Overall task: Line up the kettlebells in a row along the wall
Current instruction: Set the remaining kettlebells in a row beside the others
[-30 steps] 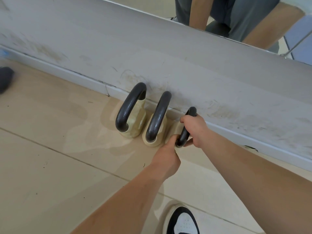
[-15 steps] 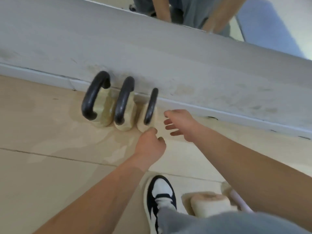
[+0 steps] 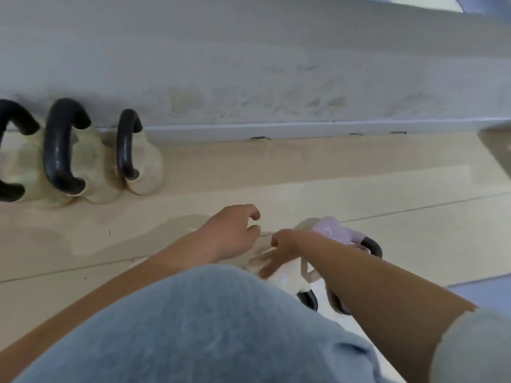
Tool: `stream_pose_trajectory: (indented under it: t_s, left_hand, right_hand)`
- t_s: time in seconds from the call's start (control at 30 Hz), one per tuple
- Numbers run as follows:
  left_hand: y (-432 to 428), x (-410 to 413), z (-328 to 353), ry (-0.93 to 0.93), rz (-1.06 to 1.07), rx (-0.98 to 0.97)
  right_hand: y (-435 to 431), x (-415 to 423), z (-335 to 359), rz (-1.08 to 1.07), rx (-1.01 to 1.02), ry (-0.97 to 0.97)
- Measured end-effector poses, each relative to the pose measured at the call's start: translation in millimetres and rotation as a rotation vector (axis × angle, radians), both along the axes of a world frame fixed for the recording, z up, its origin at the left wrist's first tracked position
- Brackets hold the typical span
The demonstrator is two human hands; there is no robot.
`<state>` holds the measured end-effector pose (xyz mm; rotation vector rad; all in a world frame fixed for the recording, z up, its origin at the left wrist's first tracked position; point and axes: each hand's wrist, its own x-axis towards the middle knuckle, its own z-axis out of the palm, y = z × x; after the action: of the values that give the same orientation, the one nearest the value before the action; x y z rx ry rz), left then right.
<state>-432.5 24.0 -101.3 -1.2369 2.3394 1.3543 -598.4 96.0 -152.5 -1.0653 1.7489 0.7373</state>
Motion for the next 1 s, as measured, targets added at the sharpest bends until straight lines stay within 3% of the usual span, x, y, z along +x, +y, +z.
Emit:
stream_pose_trajectory:
  t_s: [0.17, 0.37, 0.63, 0.7, 0.83, 1.0]
  left_hand:
    - [6, -3, -1, -0.001, -0.033, -0.005]
    - [7, 12, -13, -0.031, 0.045, 0.017]
    - [1, 33, -30, -0.062, 0.072, 0.012]
    - [4, 35, -32, -0.057, 0.087, 0.028]
    - [12, 35, -34, -0.071, 0.056, 0.06]
    - [19, 28, -30, -0.088, -0.017, 0.104]
  right_hand:
    - [30, 0, -25, 0.153, -0.039, -0.03]
    - [31, -9, -25, 0.016, -0.072, -0.074]
    - [-25, 2, -4, 0.355, -0.141, -0.009]
    - [-18, -9, -1, 0.299, -0.189, 0.021]
    - [29, -29, -7, -0.126, -0.311, 0.008]
    - [49, -29, -17, 0.202, -0.187, 0.056]
